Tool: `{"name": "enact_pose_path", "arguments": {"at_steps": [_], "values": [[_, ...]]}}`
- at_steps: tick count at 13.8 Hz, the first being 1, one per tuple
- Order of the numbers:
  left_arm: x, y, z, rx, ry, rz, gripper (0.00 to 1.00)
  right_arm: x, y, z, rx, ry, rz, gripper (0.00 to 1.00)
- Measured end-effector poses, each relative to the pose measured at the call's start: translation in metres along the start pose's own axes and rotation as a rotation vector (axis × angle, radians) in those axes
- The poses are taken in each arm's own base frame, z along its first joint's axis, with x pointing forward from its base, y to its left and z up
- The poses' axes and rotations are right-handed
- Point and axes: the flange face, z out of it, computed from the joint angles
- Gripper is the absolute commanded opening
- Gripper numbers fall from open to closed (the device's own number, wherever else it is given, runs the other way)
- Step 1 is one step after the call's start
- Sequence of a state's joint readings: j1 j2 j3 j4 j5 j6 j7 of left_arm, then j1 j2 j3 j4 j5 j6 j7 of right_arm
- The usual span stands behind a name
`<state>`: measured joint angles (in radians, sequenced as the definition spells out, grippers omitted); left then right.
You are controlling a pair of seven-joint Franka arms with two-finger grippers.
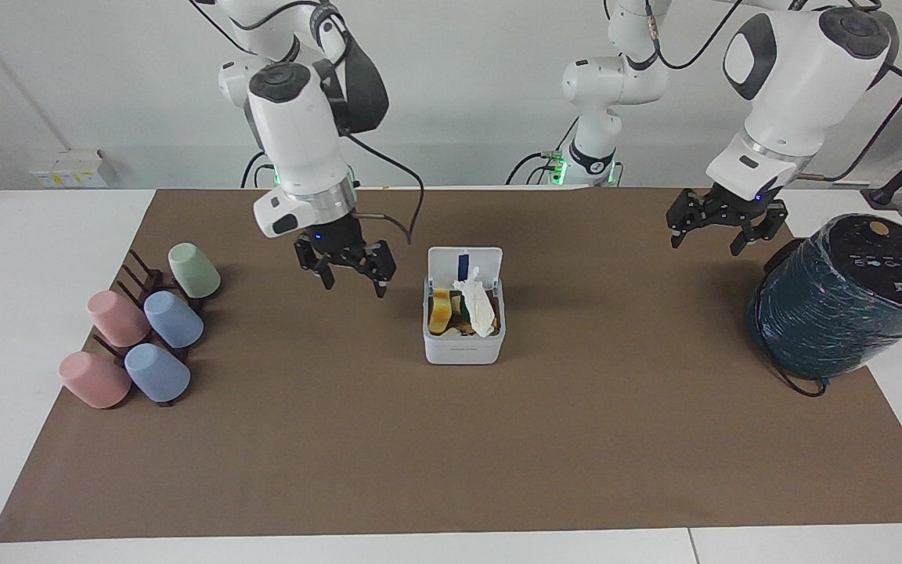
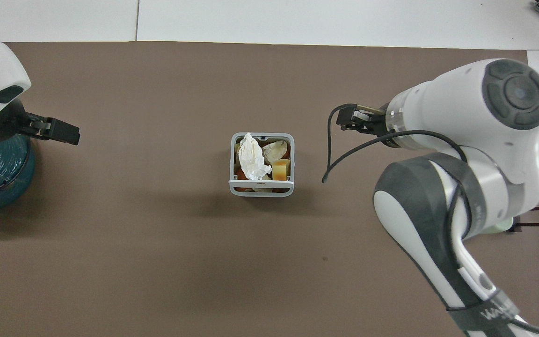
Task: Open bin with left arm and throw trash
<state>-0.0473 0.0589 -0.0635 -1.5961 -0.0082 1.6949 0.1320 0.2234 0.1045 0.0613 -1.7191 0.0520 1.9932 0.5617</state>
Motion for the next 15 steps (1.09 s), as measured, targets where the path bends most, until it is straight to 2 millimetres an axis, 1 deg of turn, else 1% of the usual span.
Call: {"name": "enact_pose_path", "arguments": {"at_steps": [3,6,7,8,9,15], "values": [[0.000,0.000,0.000,0.000,0.000,0.000,1.00,0.008,0.043,-0.025,-0.025,-0.014,-0.029,1.00],[0.000,0.000,0.000,0.000,0.000,0.000,1.00,0.024,0.090,-0.039,-0.049,-0.024,-0.067,1.00],[0.000,0.000,0.000,0.000,0.000,0.000,1.00,0.026,0.101,-0.043,-0.062,-0.033,-0.076,1.00],[0.000,0.000,0.000,0.000,0.000,0.000,1.00,0.027,0.108,-0.047,-0.078,-0.045,-0.091,1.00],[0.000,0.000,0.000,0.000,0.000,0.000,1.00,0.027,0.111,-0.051,-0.091,-0.056,-0.107,1.00],[0.000,0.000,0.000,0.000,0.000,-0.001,1.00,0.017,0.114,-0.058,-0.112,-0.114,-0.145,1.00]]}}
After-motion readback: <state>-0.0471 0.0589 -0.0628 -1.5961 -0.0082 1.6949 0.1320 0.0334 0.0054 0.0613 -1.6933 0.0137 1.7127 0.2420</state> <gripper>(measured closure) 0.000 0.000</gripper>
